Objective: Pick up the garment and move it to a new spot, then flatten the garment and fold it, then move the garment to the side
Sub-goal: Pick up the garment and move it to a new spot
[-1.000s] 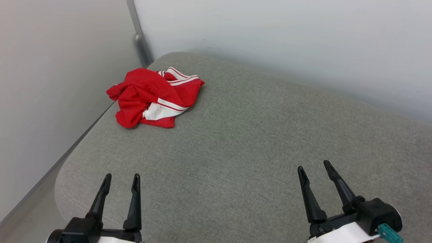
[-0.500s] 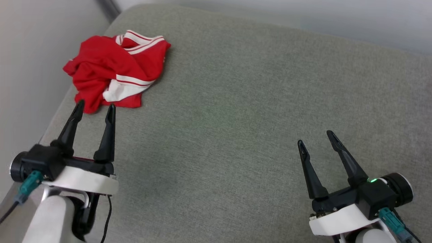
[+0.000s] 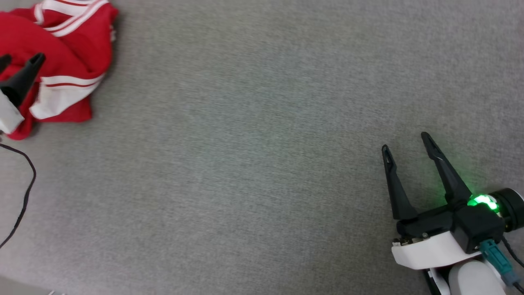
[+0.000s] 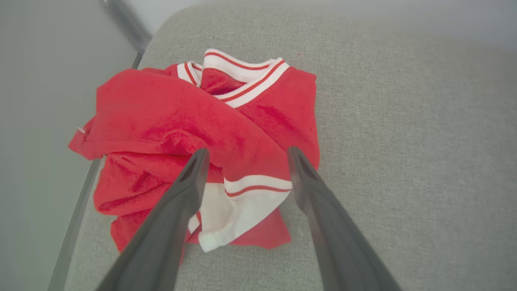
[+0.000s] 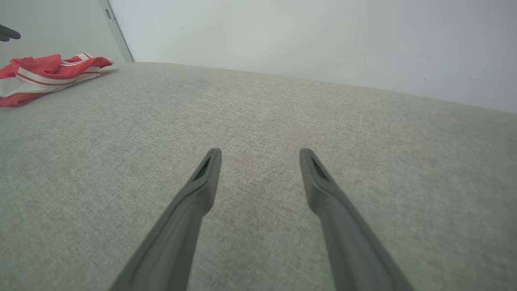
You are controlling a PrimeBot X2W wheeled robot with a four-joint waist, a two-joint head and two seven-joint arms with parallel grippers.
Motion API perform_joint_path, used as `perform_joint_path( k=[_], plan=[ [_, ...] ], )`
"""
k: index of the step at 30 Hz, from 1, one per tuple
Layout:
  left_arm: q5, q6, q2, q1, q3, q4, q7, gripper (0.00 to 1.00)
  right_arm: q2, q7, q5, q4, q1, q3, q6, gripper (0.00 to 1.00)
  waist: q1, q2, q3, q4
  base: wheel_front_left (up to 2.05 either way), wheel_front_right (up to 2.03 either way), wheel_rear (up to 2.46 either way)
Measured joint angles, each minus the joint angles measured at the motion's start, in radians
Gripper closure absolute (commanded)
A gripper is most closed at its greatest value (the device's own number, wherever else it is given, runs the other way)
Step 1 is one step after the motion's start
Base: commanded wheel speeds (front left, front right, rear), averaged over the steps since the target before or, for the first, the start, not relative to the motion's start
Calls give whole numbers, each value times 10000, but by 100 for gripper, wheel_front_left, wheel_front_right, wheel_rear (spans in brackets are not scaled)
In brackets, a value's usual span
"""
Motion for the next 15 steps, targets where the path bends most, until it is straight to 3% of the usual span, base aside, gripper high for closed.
perform_joint_path(
  k=[6, 15],
  plan=[
    [-1701, 0, 665, -702, -339, 729, 2322, 0, 94, -15, -138, -102, -83, 113, 4, 0, 0, 0, 573, -502, 0, 0, 0],
    [-2339, 2, 596, -1123, -930, 1670, 3239, 0, 198, -84, -144, -276, -254, 115, 12, 0, -1, 0, 1086, -1036, 0, 0, 0]
  ],
)
